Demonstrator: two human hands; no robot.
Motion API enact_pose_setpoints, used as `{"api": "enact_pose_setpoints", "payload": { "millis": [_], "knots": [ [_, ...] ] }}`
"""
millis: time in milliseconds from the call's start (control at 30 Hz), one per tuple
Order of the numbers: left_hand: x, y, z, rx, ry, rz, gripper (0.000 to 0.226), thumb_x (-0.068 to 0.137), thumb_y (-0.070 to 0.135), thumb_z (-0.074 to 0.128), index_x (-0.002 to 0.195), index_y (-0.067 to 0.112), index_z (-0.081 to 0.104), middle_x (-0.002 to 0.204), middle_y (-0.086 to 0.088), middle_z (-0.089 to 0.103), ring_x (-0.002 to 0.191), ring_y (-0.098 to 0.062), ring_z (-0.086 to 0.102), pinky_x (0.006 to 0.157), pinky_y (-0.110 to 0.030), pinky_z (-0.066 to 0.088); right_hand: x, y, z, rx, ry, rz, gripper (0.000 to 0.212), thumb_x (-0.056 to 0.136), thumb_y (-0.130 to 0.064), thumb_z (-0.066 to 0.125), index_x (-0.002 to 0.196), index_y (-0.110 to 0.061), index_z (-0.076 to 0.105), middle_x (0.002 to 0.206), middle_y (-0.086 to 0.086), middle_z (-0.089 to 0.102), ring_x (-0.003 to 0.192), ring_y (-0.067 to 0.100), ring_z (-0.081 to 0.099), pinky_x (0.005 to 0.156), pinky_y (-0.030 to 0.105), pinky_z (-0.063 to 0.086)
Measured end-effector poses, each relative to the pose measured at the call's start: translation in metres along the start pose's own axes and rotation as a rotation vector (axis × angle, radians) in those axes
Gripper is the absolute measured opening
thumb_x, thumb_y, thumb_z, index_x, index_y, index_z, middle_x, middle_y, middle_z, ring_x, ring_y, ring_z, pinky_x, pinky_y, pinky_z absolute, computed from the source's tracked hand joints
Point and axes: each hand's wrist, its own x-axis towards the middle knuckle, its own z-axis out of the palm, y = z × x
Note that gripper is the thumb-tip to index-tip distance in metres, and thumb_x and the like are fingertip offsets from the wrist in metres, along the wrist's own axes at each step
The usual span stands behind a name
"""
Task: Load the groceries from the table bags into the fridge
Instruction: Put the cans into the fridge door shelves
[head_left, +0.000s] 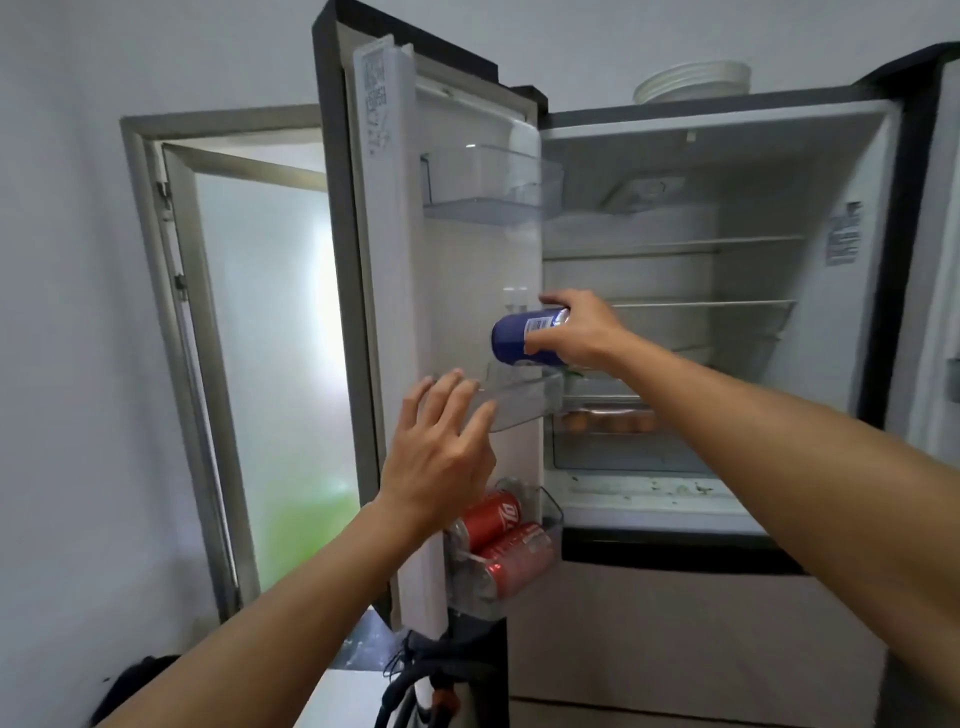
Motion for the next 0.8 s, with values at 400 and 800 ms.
{"api": "enact_pose_setpoints", "payload": {
  "millis": [400,800],
  "knots": [
    [-0.04,-0.053,0.039,0.117,-0.188,0.004,0.056,0.087,0.014,0.05,0.141,0.001,0.038,0.152,-0.019,0.029,0.146,-0.034,0.009,0.115,-0.055,0.018,0.019,0.007,0.058,-0.238,-0.047,-0.041,0.056,0.069,-0.036,0.077,0.121,-0.026,0.059,0.115,0.003,0.064,0.093,0.021,0.059,0.078,0.031,0.05],
    [-0.048,-0.064,0.037,0.08,-0.235,-0.058,0.062,0.085,0.002,0.051,0.143,0.0,0.032,0.154,-0.021,0.024,0.145,-0.035,0.011,0.115,-0.052,0.023,-0.017,0.007,0.061,-0.232,-0.006,0.009,0.085,0.084,-0.064,0.054,0.151,-0.023,0.022,0.148,0.013,0.039,0.132,0.033,0.041,0.107,0.046,0.036]
  ]
}}
